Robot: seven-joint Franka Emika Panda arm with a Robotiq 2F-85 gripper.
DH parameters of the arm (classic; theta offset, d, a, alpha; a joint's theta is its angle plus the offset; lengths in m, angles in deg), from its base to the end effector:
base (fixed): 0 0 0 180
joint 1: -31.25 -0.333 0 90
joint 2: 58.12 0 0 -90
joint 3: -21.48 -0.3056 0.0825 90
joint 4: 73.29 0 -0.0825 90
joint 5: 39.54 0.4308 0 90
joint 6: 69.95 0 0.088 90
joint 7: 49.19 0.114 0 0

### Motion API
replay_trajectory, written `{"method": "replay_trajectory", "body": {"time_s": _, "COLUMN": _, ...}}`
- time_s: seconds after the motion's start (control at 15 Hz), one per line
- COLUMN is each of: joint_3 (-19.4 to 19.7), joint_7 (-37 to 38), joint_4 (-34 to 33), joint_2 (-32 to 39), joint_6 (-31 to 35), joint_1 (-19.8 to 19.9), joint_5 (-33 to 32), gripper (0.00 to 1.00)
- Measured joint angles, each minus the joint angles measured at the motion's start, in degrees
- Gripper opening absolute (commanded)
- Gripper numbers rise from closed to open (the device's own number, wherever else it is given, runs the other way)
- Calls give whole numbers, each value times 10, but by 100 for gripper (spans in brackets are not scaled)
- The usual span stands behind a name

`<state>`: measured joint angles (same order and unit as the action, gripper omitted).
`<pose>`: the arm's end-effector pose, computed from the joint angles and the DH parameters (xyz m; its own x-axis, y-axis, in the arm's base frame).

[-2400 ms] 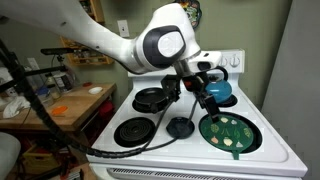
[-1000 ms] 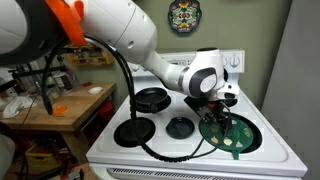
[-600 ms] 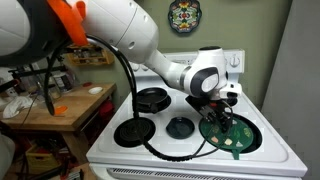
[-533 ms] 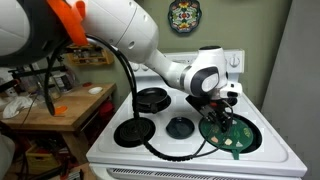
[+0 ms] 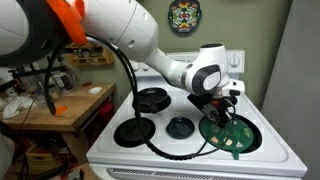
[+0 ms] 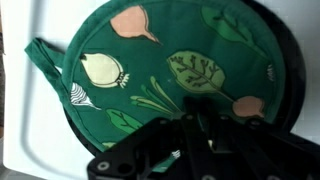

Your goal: Use the green pot holder to move the blue kettle forwards.

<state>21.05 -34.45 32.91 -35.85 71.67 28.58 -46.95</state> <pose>0.6914 0.0369 0.2902 0.9651 -0.1037 0.2403 -0.1162 -0.9925 0.0383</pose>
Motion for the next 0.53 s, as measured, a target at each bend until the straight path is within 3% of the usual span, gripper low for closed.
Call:
{"method": "replay_trajectory", "body": {"time_s": 0.47, "joint_3": 32, "joint_7": -10, "joint_4": 8, "joint_2": -2, "joint_6": 25, "joint_1": -2, "joint_5": -8, "gripper": 97}}
{"method": "replay_trajectory", "body": {"time_s": 0.53, "joint_3": 32, "joint_7": -15, "joint_4": 10, "joint_2": -2, "joint_6": 30, "joint_1": -1, "joint_5": -7, "gripper": 100}}
